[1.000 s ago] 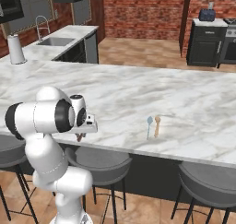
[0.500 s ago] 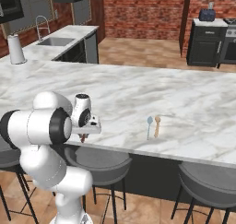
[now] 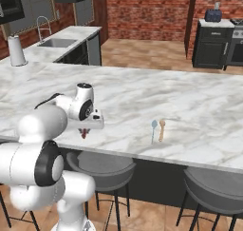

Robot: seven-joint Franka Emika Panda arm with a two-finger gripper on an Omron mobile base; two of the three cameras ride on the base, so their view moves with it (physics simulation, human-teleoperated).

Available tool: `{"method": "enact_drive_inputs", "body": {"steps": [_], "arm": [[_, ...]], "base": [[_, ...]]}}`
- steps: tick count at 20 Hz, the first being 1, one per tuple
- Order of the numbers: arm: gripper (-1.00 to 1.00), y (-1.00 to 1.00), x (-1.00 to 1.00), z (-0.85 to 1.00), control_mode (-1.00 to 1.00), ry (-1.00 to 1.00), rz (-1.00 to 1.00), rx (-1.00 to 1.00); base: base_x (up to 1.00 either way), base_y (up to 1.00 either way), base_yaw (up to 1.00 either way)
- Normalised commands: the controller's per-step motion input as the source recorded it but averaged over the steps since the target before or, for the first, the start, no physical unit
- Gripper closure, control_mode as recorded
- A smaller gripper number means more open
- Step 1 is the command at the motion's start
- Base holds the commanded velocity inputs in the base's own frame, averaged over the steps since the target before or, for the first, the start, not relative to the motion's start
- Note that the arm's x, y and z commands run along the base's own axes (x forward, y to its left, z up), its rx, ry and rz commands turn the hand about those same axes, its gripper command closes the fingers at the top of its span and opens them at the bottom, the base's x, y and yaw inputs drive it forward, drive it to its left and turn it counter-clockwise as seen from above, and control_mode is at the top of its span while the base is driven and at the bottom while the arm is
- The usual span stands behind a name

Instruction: Pick up the metallic utensils from the counter and place them in the open drawer. Make sure not to pick up any wooden utensils.

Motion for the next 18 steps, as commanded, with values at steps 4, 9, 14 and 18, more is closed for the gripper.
{"method": "enact_drive_inputs", "body": {"steps": [4, 9, 14, 18], "arm": [[1.00, -0.11, -0.36, 0.75, -1.00, -0.05, 0.04, 0.00], [1.00, 0.00, -0.09, 0.62, -1.00, 0.00, 0.04, 0.00], [1.00, 0.06, -0.08, 0.71, -1.00, -0.05, 0.00, 0.00], [1.00, 0.05, -0.15, 0.83, -1.00, -0.07, 0.00, 0.00]], "base": [[0.00, 0.00, 0.00], [0.00, 0.00, 0.00], [0.00, 0.00, 0.00], [0.00, 0.00, 0.00]]}}
